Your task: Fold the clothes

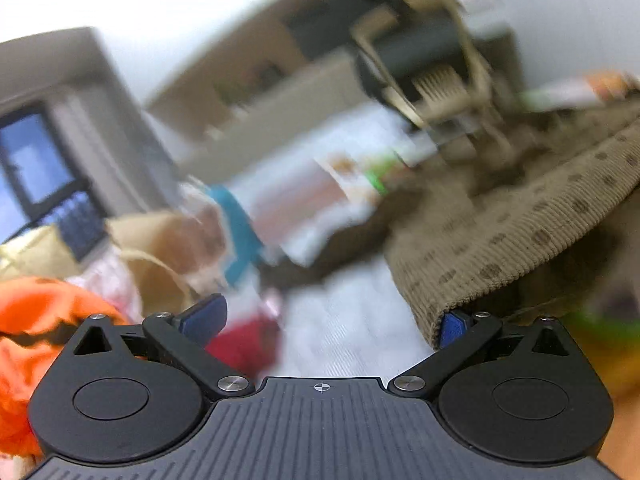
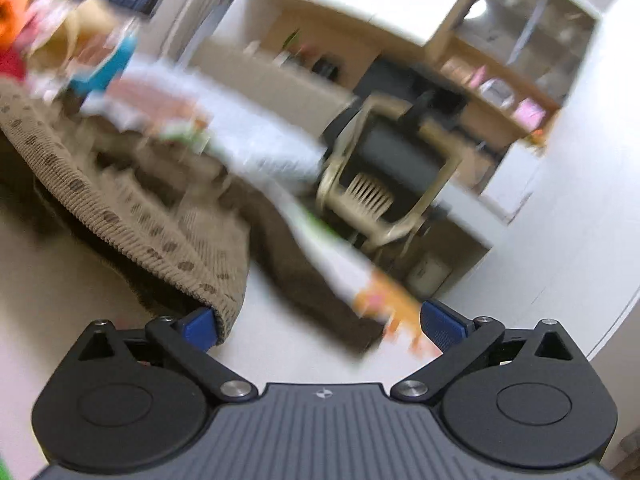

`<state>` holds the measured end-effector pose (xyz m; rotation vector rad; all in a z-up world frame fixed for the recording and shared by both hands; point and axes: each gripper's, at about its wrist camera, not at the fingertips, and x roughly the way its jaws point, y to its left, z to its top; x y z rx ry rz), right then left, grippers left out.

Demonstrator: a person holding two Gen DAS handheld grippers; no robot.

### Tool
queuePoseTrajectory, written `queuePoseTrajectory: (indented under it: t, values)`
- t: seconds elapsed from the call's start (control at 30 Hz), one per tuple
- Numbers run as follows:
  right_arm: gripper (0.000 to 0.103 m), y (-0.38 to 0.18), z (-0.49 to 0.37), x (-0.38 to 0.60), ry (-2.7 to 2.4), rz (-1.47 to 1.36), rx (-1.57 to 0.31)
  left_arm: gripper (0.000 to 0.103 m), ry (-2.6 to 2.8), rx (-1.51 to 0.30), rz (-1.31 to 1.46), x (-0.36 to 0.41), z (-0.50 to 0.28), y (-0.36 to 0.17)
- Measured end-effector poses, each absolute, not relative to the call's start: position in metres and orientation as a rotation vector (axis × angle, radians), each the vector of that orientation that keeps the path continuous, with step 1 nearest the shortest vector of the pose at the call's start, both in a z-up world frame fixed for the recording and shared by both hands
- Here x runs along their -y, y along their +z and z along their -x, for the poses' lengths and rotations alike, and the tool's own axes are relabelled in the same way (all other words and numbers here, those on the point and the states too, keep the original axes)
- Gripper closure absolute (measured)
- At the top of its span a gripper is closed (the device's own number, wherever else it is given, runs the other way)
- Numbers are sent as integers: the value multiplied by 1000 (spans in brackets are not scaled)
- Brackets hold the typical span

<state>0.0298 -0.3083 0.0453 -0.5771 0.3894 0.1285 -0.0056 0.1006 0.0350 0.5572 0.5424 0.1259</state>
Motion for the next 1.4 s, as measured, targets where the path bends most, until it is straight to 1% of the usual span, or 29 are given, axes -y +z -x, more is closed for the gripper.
queuePoseTrajectory:
  t: [0.1, 0.2, 0.3, 0.43, 0.57, 0.7, 0.8, 0.93, 1.0, 1.1, 1.13, 1.17, 1.2, 1.23, 1.27, 1.3, 1.33, 1.4]
  values:
    - [1, 14, -20, 317, 179, 573, -514, 0, 69, -669, -588, -102, 12, 2]
    - [1, 5, -5, 329, 196, 560, -581, 0, 12, -746, -550, -111, 19, -8]
    - [1, 12, 2, 341, 204, 541, -591, 0, -107, -755, -396, -123, 22, 5]
    - [0, 45, -5, 346, 266, 376, -510, 0, -257, -691, -45, -139, 7, 31]
    - [0, 68, -51, 323, 376, 234, -455, 0, -198, -632, 115, -141, -41, 46]
    - [0, 71, -113, 289, 453, 79, -461, 0, 47, -578, 266, -161, -109, 46]
    - [0, 49, -157, 255, 507, 61, -501, 0, 208, -576, 385, -184, -159, 33]
    - [0, 13, -197, 220, 578, 28, -599, 0, 346, -596, 577, -220, -210, 1]
    - [0, -1, -205, 210, 599, 1, -639, 0, 427, -624, 586, -229, -230, -16]
    - [0, -18, -212, 205, 619, -39, -708, 1, 457, -655, 518, -229, -249, -32]
    - [0, -21, -213, 204, 619, -49, -720, 7, 467, -651, 495, -229, -253, -36]
    - [0, -21, -213, 205, 620, -63, -723, 18, 478, -644, 473, -230, -256, -39]
    - [0, -21, -214, 206, 620, -86, -731, 48, 487, -636, 450, -229, -256, -40]
    - [0, -21, -214, 209, 620, -111, -738, 58, 496, -628, 428, -229, -257, -40]
    - [0, -21, -214, 211, 621, -125, -741, 63, 485, -609, 415, -228, -256, -39]
    - [0, -22, -214, 211, 624, -125, -742, 77, 473, -589, 403, -226, -255, -37]
    - [0, -22, -213, 210, 627, -114, -743, 85, 434, -554, 379, -219, -251, -29]
    - [0, -21, -214, 209, 634, -95, -745, 86, 331, -476, 321, -198, -240, -7]
